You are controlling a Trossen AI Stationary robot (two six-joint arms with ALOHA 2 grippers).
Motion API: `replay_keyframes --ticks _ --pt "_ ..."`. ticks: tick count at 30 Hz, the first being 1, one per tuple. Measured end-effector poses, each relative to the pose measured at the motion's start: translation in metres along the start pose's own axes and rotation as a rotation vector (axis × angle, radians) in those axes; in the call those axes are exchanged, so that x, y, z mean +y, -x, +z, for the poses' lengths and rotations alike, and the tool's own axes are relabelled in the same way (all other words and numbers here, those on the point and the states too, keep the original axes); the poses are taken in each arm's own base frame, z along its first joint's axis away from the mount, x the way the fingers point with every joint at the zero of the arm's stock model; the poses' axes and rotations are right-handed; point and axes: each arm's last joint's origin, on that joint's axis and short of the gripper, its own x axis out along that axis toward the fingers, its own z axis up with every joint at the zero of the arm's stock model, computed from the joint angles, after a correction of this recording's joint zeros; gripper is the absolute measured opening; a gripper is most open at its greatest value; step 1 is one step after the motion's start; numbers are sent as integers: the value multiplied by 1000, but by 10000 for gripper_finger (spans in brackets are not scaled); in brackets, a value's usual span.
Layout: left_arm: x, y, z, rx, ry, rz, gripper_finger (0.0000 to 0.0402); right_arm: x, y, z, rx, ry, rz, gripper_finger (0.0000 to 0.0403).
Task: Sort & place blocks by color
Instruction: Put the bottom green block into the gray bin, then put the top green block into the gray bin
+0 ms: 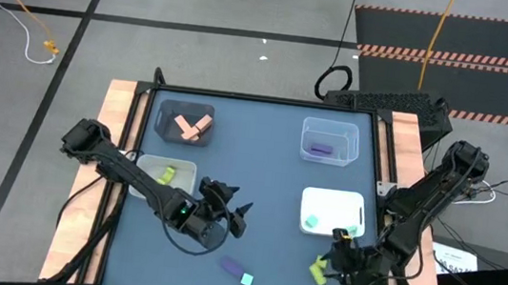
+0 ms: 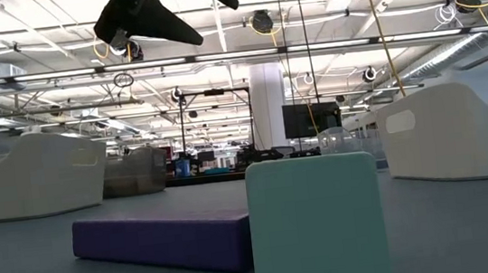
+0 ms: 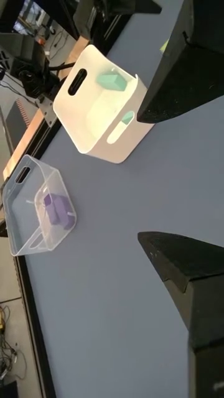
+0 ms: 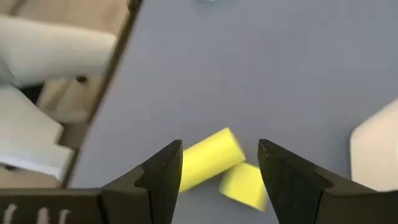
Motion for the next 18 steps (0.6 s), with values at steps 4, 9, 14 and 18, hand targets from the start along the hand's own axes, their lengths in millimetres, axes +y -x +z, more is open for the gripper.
replay_keyframes --ticks 4,9,14,18 --pt "0 0 0 0 2 0 301 4 6 4 -43 -44 47 199" --pt "0 0 0 1 3 -1 301 2 -7 -5 15 -229 -9 200" --pt "0 1 -1 1 -9 -2 301 -3 -26 -15 68 -399 -99 215" --pt "0 1 -1 1 -12 -2 301 -3 -35 -21 98 -326 -132 221"
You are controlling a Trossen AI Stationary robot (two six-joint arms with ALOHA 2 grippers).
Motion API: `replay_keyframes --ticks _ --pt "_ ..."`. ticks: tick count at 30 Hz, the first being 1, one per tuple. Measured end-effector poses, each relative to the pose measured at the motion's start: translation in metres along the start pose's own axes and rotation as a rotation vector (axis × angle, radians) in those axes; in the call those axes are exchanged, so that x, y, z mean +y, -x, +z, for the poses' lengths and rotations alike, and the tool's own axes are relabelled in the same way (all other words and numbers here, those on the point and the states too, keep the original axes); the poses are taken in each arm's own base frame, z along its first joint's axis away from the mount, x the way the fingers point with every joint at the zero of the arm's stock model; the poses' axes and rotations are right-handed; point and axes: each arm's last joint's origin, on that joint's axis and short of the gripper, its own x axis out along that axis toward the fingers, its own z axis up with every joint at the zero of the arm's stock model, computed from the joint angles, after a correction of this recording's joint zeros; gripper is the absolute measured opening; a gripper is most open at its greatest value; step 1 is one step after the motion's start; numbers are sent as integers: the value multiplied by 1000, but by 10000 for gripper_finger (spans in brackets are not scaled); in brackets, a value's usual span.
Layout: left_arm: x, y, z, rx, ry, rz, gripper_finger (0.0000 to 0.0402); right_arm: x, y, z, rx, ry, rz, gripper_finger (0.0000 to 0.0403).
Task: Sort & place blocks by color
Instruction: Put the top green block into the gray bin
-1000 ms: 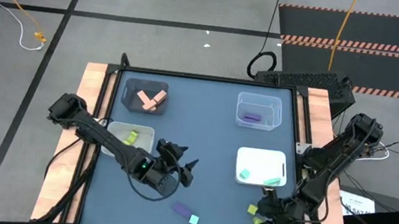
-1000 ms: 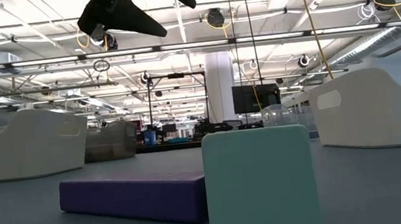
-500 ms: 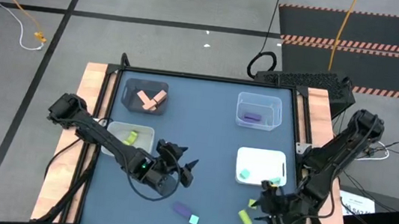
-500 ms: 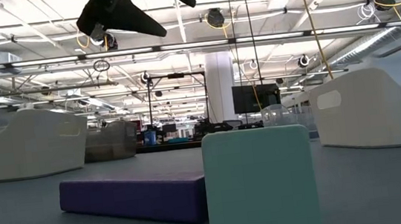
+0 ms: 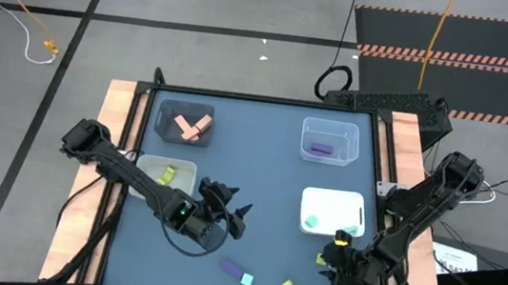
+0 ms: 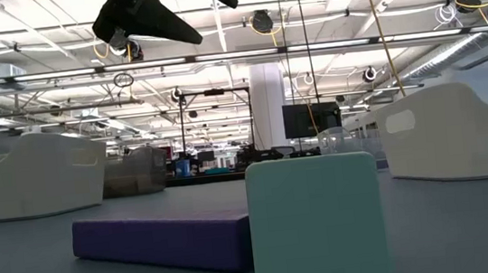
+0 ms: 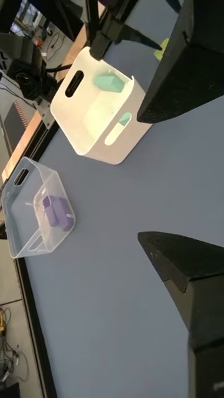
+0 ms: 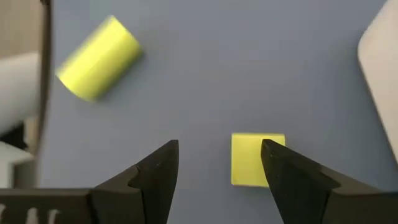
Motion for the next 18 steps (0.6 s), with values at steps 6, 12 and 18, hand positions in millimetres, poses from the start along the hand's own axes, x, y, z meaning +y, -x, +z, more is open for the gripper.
replay_keyframes --ticks 6,12,18 --pt "-1 1 -1 2 -3 -4 301 -1 -14 -6 7 153 -67 221" --pt "-1 1 -1 2 -4 -3 301 -1 -14 -6 -3 207 -76 221" --pt "-1 1 -1 2 -4 -3 301 -1 1 2 -71 180 -35 222"
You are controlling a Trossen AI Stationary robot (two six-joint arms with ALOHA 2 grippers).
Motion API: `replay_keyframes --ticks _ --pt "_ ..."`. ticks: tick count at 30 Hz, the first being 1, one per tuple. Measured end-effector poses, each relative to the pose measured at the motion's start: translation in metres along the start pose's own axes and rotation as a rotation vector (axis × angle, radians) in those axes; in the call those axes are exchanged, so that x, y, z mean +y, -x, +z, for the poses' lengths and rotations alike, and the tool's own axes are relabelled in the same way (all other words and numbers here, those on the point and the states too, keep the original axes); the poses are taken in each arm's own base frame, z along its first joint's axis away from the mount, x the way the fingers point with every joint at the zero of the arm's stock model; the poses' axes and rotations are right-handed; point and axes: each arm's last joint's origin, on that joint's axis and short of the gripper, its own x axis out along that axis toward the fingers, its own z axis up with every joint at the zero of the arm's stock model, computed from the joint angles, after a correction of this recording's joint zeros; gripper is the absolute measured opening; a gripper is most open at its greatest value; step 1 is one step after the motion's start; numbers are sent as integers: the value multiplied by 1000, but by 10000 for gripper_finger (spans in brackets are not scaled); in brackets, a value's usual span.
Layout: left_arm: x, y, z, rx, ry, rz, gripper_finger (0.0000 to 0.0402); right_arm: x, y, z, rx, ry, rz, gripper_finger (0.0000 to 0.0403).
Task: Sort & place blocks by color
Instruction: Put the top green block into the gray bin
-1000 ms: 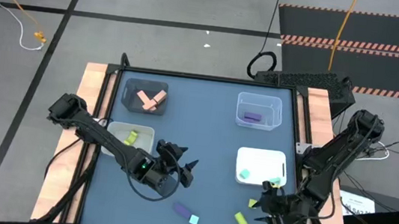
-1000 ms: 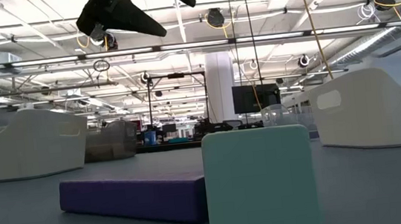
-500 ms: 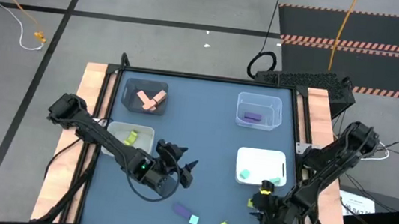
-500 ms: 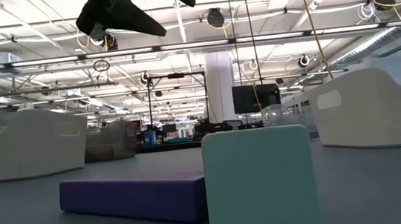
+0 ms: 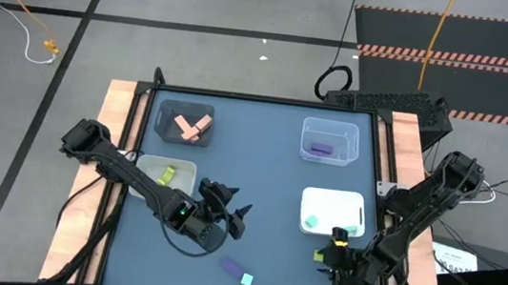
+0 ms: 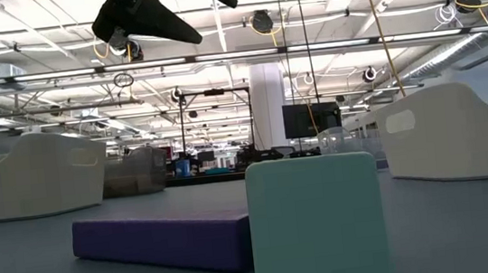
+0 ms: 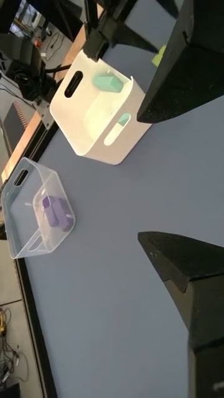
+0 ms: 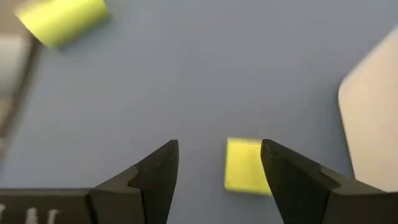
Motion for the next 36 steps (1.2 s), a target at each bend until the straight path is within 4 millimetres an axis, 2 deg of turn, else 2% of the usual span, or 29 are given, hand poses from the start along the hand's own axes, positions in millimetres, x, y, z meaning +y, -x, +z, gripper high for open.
replay_keyframes --ticks 5,9,16,28,31,36 --pt "-1 1 -1 11 -1 -12 301 1 9 7 -65 -33 27 222" --pt "-2 4 -3 13 -4 -21 301 0 8 6 -68 -17 2 222" --pt "-4 8 -6 17 -12 -33 301 -8 1 -2 0 23 -93 222" --pt "-5 9 -6 18 -21 -35 301 -7 -19 -14 96 28 -134 220" --pt "-5 9 -6 17 -21 -35 301 -6 -20 -15 95 10 -138 199" --pt "-5 9 -6 18 -21 -34 301 -6 -20 -15 109 -19 -131 115"
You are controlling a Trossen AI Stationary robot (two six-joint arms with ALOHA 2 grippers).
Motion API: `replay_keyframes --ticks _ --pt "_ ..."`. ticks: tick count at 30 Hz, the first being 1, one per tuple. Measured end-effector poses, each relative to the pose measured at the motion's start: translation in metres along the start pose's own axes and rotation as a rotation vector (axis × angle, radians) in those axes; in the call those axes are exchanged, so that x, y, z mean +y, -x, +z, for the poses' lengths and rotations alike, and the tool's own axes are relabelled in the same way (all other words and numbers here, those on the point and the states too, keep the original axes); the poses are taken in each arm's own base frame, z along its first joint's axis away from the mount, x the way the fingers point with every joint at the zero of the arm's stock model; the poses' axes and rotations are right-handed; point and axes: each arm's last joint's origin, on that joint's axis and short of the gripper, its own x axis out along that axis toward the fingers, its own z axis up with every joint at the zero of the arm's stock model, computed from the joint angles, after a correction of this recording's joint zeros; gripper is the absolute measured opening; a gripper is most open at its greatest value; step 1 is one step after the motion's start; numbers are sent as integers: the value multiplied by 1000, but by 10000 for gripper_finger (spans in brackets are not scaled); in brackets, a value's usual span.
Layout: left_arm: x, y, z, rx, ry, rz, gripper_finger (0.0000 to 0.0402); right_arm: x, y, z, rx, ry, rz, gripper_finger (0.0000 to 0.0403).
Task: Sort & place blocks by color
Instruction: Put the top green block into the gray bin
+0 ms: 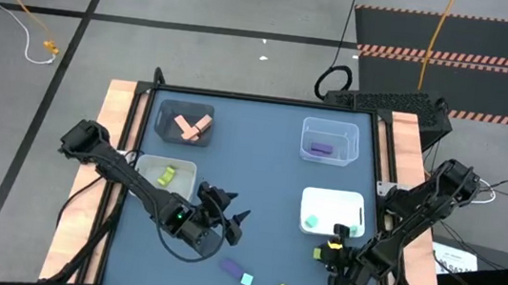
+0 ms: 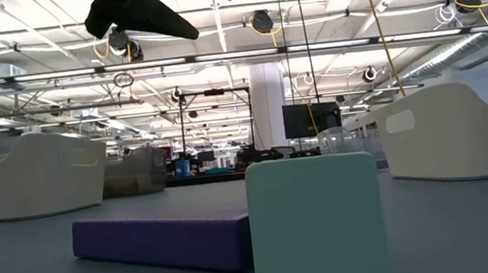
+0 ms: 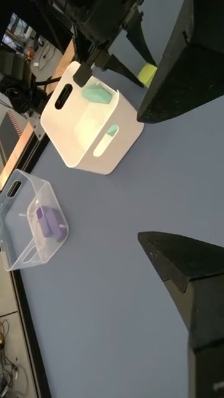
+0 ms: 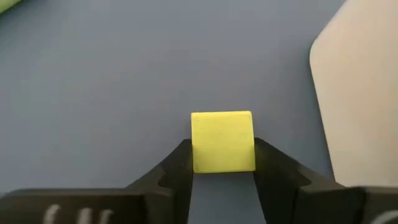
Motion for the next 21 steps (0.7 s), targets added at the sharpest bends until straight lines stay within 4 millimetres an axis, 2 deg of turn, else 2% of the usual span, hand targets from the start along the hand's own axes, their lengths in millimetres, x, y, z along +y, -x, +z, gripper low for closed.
replay_keyframes --ticks 5,9,16,21 --pt "0 0 0 0 0 0 301 3 4 2 40 -18 80 115" --pt "0 0 0 0 0 0 301 4 18 8 20 -54 173 115" --pt "0 0 0 0 0 0 301 3 54 35 -319 -76 256 115" --pt "0 0 0 -1 -4 0 301 0 77 55 -606 -11 201 115"
